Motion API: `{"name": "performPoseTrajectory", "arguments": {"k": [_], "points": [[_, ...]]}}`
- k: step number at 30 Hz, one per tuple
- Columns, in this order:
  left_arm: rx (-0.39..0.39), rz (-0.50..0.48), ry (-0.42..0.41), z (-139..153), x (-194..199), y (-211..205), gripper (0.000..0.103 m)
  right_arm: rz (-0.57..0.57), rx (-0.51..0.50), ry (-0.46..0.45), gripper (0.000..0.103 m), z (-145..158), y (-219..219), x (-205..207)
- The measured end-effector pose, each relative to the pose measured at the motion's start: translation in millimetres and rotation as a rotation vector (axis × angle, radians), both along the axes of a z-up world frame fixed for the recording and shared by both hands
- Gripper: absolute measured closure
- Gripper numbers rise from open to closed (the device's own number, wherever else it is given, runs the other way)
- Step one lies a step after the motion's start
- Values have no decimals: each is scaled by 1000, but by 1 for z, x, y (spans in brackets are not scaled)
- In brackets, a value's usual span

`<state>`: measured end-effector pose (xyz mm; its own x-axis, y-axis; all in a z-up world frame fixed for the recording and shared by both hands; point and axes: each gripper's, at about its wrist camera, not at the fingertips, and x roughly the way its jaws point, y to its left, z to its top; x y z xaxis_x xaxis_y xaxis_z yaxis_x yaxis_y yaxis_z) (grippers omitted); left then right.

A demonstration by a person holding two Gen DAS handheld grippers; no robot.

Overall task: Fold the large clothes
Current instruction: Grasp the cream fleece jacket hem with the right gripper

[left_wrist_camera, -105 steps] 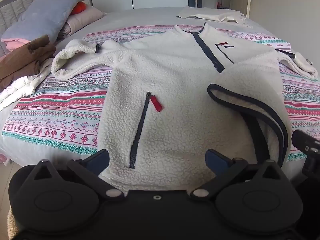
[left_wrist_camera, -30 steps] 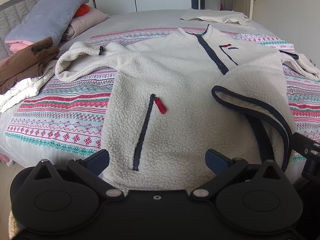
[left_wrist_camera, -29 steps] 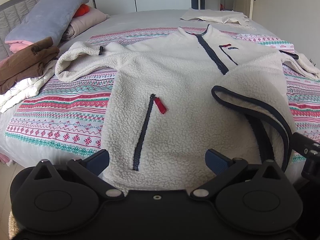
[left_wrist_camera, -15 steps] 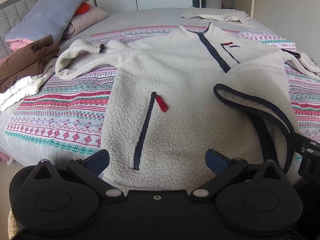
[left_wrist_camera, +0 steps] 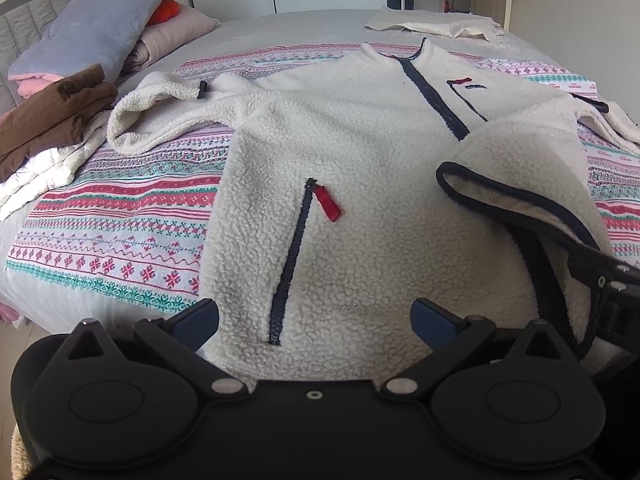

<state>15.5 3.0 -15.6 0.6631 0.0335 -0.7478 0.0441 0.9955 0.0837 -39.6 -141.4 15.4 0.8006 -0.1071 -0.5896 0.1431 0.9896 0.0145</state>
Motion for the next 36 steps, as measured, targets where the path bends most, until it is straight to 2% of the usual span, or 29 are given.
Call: {"name": "performPoseTrajectory", "arguments": {"k": [12,20,23,26,28,30,32,33,35,36], "points": [[3,-5,6,-3,14,5,0,62,-103,2,0,-5,12,27],[36,14,-6,-1,27,23,0,200,-172,-27,0,-8,28,49],[18,55,-18,-1,38,43,0,262,-198,-38,4,-10,35,67],[-30,68,-17,-3,51,61,0,303,-266,-10,9,-22,46,96],[-86,76,-15,-5,59,71,0,318,-292,26,18,-33,52,117],[-170,74,1,-6,66,79,0,314,-277,67,26,-43,52,137],[-228,55,21,-5,72,83,0,301,-278,79,50,-49,49,147],[-239,46,19,-4,74,84,0,297,-267,80,66,-48,44,148],[-238,27,7,2,77,84,0,283,-233,80,75,-41,29,143],[-238,21,0,5,79,85,0,279,-186,75,77,-35,18,138]]}}
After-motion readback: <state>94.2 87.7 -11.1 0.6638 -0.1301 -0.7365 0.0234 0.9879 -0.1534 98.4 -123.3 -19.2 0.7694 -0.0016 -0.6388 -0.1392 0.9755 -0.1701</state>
